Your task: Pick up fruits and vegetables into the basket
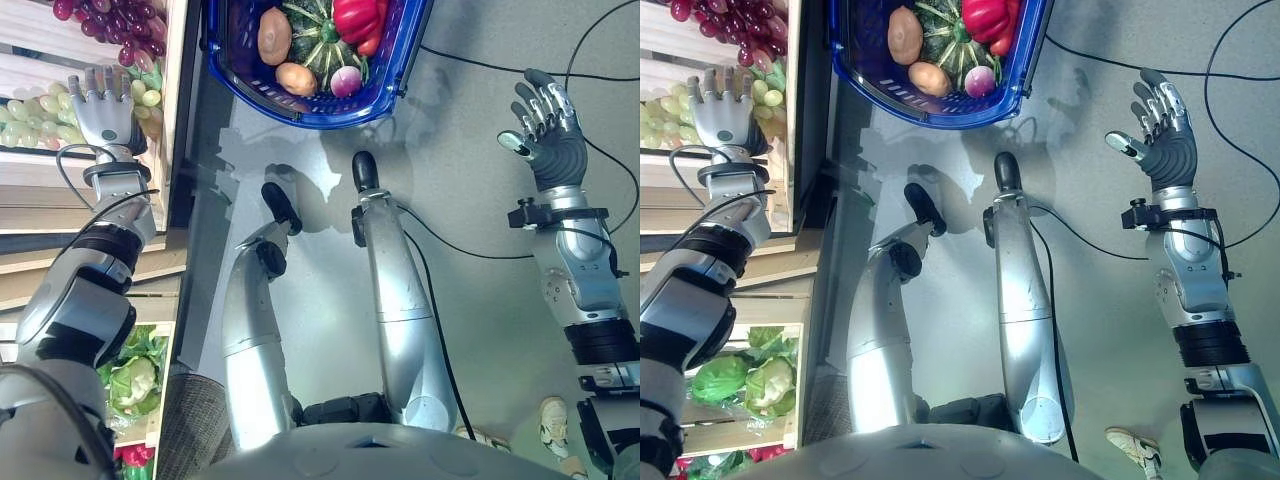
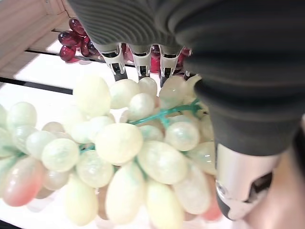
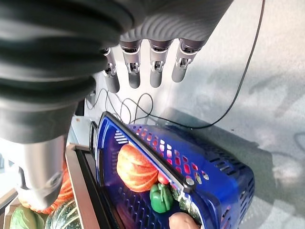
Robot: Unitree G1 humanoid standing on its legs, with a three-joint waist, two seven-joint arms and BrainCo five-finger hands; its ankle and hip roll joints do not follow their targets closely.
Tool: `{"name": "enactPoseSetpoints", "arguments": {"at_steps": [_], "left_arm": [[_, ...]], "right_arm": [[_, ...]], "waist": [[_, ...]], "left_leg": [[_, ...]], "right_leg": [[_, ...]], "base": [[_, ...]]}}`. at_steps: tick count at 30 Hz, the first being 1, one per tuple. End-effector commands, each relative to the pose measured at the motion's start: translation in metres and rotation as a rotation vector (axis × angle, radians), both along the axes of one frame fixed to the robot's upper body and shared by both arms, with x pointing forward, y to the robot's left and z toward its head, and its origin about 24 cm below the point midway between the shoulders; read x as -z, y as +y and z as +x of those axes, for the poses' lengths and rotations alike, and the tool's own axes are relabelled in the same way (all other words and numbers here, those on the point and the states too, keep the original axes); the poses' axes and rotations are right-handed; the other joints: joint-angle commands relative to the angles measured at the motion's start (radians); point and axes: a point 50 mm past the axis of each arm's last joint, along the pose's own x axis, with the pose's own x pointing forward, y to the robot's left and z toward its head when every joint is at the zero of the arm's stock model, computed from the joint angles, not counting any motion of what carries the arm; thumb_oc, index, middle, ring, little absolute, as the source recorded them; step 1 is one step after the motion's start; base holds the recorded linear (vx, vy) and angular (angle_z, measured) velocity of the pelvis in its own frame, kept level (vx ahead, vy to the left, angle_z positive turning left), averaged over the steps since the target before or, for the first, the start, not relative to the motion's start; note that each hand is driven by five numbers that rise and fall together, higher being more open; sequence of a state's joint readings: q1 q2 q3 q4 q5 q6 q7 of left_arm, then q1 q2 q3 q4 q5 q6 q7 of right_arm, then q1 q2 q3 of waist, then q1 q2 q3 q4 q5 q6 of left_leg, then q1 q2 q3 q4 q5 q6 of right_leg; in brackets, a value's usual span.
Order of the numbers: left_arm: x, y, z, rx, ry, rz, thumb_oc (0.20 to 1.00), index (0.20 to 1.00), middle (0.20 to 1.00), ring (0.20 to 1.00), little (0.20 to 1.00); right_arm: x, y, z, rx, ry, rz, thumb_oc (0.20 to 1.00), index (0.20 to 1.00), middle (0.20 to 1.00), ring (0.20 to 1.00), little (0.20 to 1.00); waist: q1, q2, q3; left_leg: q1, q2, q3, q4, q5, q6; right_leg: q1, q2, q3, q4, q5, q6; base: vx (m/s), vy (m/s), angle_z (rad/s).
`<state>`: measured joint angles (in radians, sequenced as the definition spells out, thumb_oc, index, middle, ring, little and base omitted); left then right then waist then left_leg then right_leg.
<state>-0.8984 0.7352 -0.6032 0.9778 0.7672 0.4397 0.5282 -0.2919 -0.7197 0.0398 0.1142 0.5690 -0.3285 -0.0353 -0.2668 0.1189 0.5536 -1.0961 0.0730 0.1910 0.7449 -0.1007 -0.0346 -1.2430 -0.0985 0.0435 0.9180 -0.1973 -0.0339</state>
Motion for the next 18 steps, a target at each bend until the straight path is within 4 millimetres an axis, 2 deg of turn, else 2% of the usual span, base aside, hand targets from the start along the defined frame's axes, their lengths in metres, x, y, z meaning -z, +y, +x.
{"name": "enactPoseSetpoints", "arguments": {"at_steps": [1, 16, 17, 18], "left_arm": [[0.005, 0.037, -0.019, -0.199, 0.031, 0.042, 1.0, 1.0, 1.0, 1.0, 1.0], [0.016, 0.053, -0.028, -0.331, 0.068, -0.084, 1.0, 1.0, 1.0, 1.0, 1.0], [0.019, 0.053, -0.028, -0.336, 0.079, -0.092, 0.922, 0.922, 0.922, 0.922, 0.922], [0.02, 0.053, -0.029, -0.334, 0.078, -0.088, 0.749, 0.749, 0.749, 0.749, 0.749]], "right_arm": [[-0.017, 0.006, -0.004, -0.042, -0.108, 0.008, 1.0, 1.0, 1.0, 1.0, 1.0], [-0.03, 0.001, 0.001, -0.045, -0.138, 0.007, 1.0, 1.0, 1.0, 1.0, 1.0], [-0.031, 0.001, 0.002, -0.045, -0.141, 0.005, 1.0, 1.0, 1.0, 1.0, 1.0], [-0.032, 0.002, 0.002, -0.046, -0.144, 0.004, 1.0, 1.0, 1.0, 1.0, 1.0]], "waist": [[-0.012, -0.044, -0.034], [-0.015, -0.043, -0.034], [-0.014, -0.044, -0.034], [-0.013, -0.044, -0.034]], "left_leg": [[-0.022, -0.03, 0.018, 0.089, -0.094, -0.015], [-0.062, -0.028, 0.018, 0.094, -0.094, -0.026], [-0.062, -0.028, 0.018, 0.092, -0.095, -0.026], [-0.062, -0.028, 0.018, 0.09, -0.094, -0.026]], "right_leg": [[-0.009, 0.057, -0.019, 0.004, 0.023, 0.058], [-0.053, 0.06, -0.015, 0.005, 0.022, 0.054], [-0.052, 0.06, -0.015, 0.001, 0.022, 0.054], [-0.052, 0.06, -0.015, -0.001, 0.022, 0.054]], "base": [[0.0, 0.013, -0.05], [0.0, 0.012, -0.01], [0.0, 0.0, 0.0], [0.0, 0.0, 0.0]]}}
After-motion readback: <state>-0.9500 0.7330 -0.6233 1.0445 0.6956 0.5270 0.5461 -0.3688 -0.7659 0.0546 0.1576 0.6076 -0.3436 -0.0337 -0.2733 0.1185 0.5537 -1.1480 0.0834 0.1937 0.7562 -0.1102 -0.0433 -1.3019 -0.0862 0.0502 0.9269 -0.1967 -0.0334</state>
